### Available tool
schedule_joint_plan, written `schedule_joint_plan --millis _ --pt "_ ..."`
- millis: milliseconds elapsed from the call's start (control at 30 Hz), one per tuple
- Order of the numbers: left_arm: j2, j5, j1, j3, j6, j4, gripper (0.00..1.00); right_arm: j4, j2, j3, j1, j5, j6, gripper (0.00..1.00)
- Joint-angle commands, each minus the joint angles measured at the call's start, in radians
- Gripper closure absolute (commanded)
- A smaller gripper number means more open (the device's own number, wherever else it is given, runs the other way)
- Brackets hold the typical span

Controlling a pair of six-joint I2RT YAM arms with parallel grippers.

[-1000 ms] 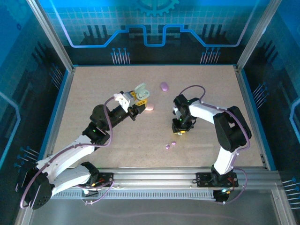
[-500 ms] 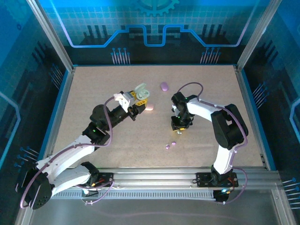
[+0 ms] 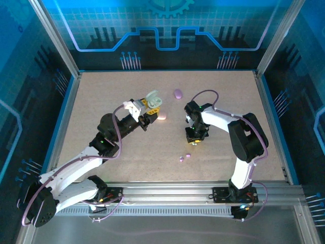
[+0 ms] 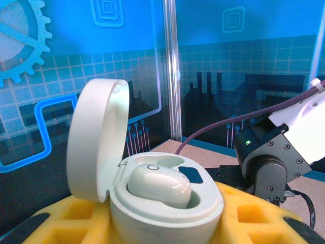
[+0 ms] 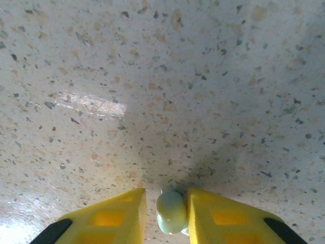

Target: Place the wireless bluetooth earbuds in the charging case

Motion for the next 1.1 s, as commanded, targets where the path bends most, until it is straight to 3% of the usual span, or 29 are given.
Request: schedule_joint_plan --millis 0,267,533,800,1067 --pt "-0.012 0.010 -0.006 0.015 -0.014 0.034 0.63 -0.038 0.017 0.007 0.013 0.020 0.015 0.73" --pt "-0.010 0.012 -0.008 0.018 -0.013 0.032 0.63 -0.044 0.033 0.006 0.013 0.021 0.012 0.73" --pt "-0.008 0.010 -0.007 0.018 -0.012 0.030 0.63 -0.026 -0.009 -0.004 0.010 0.016 0.015 0.78" --pt "0.014 0.036 -0.008 0.015 0.011 0.015 0.63 -0.027 -0.317 0.037 -0.020 -0.114 0.020 0.79" --pt "0.091 0.210 -0.008 -0.002 0.024 0.107 0.63 -0.029 -0.558 0.215 -0.064 -0.390 0.039 0.79"
